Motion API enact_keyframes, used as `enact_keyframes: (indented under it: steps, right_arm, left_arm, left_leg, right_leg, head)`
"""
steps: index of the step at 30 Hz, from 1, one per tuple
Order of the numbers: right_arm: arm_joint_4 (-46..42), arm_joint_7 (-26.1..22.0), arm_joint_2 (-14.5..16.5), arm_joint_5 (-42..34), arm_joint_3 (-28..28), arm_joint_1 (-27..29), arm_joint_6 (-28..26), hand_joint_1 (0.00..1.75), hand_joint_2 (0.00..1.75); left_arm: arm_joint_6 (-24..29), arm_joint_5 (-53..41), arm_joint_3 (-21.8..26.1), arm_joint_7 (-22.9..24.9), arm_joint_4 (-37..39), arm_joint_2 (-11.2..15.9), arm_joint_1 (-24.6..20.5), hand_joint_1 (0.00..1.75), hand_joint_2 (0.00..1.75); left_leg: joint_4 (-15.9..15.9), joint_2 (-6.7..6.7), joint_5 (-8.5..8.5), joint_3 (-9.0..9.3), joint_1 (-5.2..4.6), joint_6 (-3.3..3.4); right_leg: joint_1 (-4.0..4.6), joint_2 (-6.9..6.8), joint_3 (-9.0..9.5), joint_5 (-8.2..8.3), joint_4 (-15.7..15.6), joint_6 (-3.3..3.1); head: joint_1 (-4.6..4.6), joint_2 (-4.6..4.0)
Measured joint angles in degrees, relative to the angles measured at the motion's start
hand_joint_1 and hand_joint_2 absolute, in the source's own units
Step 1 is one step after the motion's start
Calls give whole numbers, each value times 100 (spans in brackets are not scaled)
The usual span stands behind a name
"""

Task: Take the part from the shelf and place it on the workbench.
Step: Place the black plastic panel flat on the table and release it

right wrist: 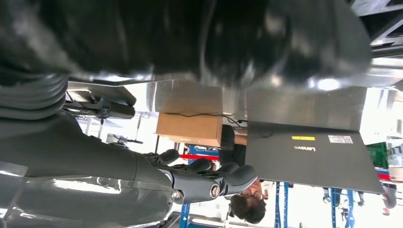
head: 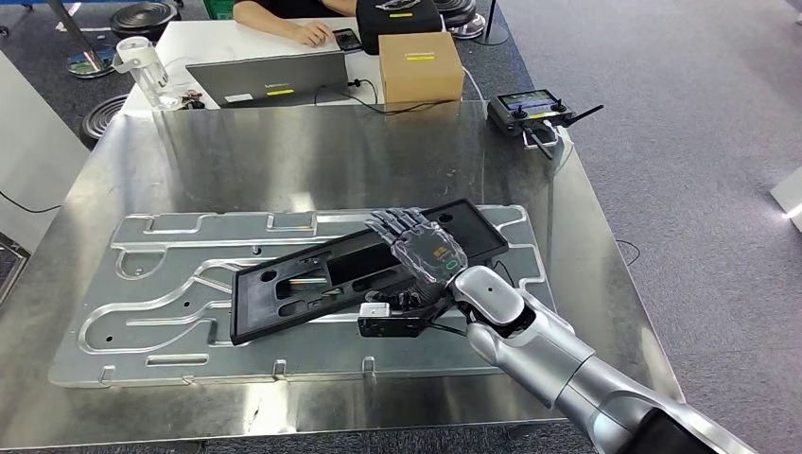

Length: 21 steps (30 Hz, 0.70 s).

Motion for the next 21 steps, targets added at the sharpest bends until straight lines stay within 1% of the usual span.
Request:
enact_keyframes:
  steps: [4,9,11,12,13,14,15,16,17,18,19,20,21]
  right_arm:
    - [-325,-38,2,-74,2,5,88,0,0]
    - [-1033,-74,-50,-311,10,4,111,0,0]
    - [-1360,-98,-104,-387,12,2,97,0,0]
    - [-1518,-107,-147,-411,13,1,82,0,0]
    - [-1679,-117,-206,-430,13,0,55,0,0]
    - [-1834,-127,-278,-441,12,5,15,0,0]
    - [-1972,-137,-361,-446,13,26,-38,0,0]
    - [-2113,-146,-456,-445,13,67,-101,0,0]
    - [-2239,-157,-563,-439,12,127,-167,0,0]
    - [-2355,-174,-678,-430,12,195,-230,0,0]
    - [-2462,-193,-792,-420,11,257,-287,0,0]
    - [-2554,-209,-903,-413,10,302,-329,0,0]
    - [-2636,-220,-994,-410,7,327,-357,0,0]
  left_arm:
    - [-25,61,0,-22,0,1,1,0,0]
    - [-33,99,0,-13,0,2,11,0,0]
    - [-35,118,0,-14,-1,-1,15,0,0]
    - [-38,123,0,-15,-1,-4,15,0,0]
    - [-40,127,0,-17,-1,-8,14,0,0]
    - [-42,127,-1,-18,-2,-13,14,0,0]
    - [-42,127,-1,-19,-2,-14,14,0,0]
    - [-42,126,-2,-21,-2,-14,17,0,0]
    - [-42,126,-4,-22,-2,-14,22,0,0]
    - [-42,125,-5,-23,-2,-13,27,0,0]
    - [-43,125,-8,-24,-2,-13,33,0,0]
    - [-45,125,-9,-24,-2,-13,39,0,0]
    - [-49,125,-11,-25,-2,-14,42,0,0]
  left_leg:
    - [7,1,-3,-1,-4,3]
    - [25,1,-13,-6,-44,32]
    - [3,3,26,2,-42,61]
    - [-33,12,65,15,-27,84]
    - [-71,21,107,25,-9,111]
    - [-110,32,139,31,11,134]
    - [-124,42,156,27,17,148]
    - [-121,45,161,13,18,157]
    - [-109,46,163,-3,19,158]
    - [-92,45,162,-20,19,157]
    - [-69,41,160,-38,21,154]
    - [-40,37,154,-56,22,145]
    - [-6,36,143,-74,22,129]
  right_leg:
    - [-4,1,0,2,-4,5]
    - [-28,1,0,10,-9,46]
    - [-30,4,5,35,-16,77]
    - [-29,7,2,16,0,99]
    - [-29,8,-30,-66,83,124]
    - [-35,9,-104,-218,272,149]
    - [-57,6,-226,-428,580,176]
    - [-80,3,-384,-645,975,203]
    - [-107,1,-523,-796,1337,230]
    - [-133,-2,-598,-851,1560,254]
    - [-159,-4,-570,-795,1572,273]
    - [-180,-6,-431,-648,1354,283]
    - [-194,-7,-211,-477,978,281]
  head:
    - [0,1]
    - [0,1]
    - [-1,0]
    - [-1,0]
    - [0,0]
    - [2,1]
    - [3,1]
    - [4,1]
    - [3,1]
    - [3,0]
    - [4,0]
    - [4,0]
    - [4,1]
